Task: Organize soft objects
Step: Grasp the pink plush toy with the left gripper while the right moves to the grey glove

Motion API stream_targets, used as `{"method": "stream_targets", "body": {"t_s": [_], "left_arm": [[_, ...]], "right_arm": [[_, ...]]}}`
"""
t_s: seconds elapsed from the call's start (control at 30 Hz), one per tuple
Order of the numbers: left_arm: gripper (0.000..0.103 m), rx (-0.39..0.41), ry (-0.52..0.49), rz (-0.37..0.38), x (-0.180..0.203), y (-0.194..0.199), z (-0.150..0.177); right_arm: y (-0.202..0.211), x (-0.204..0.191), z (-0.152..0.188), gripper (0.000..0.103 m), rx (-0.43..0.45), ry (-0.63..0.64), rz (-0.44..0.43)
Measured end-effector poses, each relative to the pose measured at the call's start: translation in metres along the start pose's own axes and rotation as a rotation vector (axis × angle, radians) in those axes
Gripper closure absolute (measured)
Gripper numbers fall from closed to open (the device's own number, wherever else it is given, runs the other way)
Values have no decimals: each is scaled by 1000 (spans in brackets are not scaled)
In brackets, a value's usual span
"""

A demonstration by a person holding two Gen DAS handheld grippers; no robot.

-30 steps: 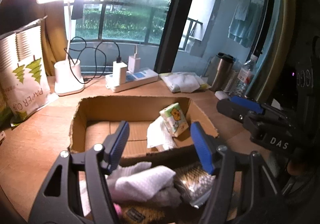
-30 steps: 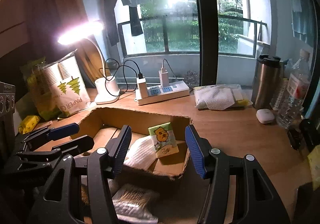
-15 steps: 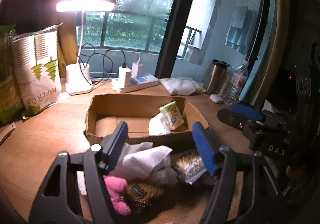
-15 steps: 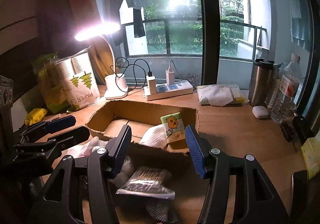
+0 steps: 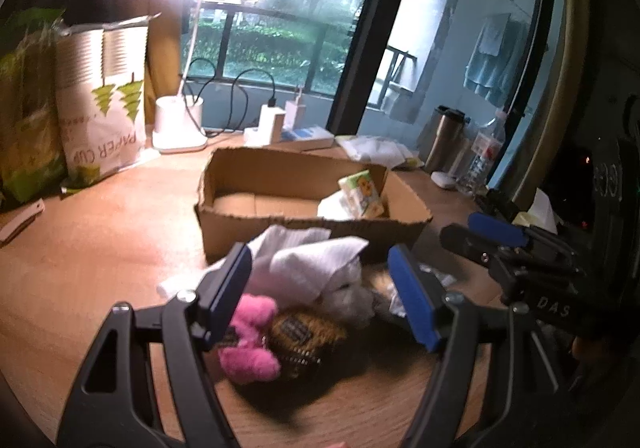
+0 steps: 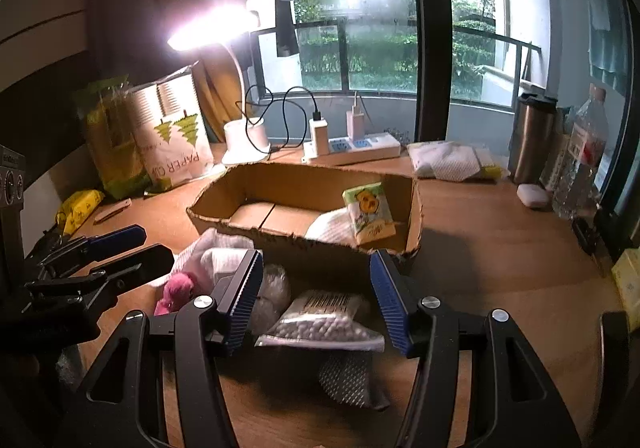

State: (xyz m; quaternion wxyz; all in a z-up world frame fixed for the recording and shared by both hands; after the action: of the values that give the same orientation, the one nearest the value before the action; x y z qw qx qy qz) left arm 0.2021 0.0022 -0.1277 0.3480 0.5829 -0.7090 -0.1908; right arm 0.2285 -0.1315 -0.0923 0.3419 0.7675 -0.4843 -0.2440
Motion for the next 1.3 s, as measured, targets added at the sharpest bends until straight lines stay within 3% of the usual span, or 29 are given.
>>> {"method": "stream_targets", "body": {"t_s": [0.33,0.8,1.0,1.3], "left_arm": [[30,-44,14,-21,-9,-11,27],[31,-124,63,-124,-38,-35,54],[32,-145,75,-116,-45,-43,58],[55,-183,72,-87,-42,-52,60]], "right_arm": [[-10,1,27,44,-41,-15,0],[-29,22,52,44,-92,-63,9],[-39,34,60,44,-123,-95,15],[-52,36,69,44,-172,-113,-10]]}}
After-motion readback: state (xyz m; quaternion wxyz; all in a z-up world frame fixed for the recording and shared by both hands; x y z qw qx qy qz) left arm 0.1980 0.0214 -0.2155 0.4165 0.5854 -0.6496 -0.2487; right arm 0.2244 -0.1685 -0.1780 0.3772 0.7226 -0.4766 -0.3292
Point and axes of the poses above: each gripper's, at about its wrist camera, not at the fingertips, and y roughly against the way its jaws point, x to its right, z to its underside, the point moved 6 cm from there along -y, roughly the way its jaws point, and after that the axes turned 11 degrees about -x, right-handed, at the moved point
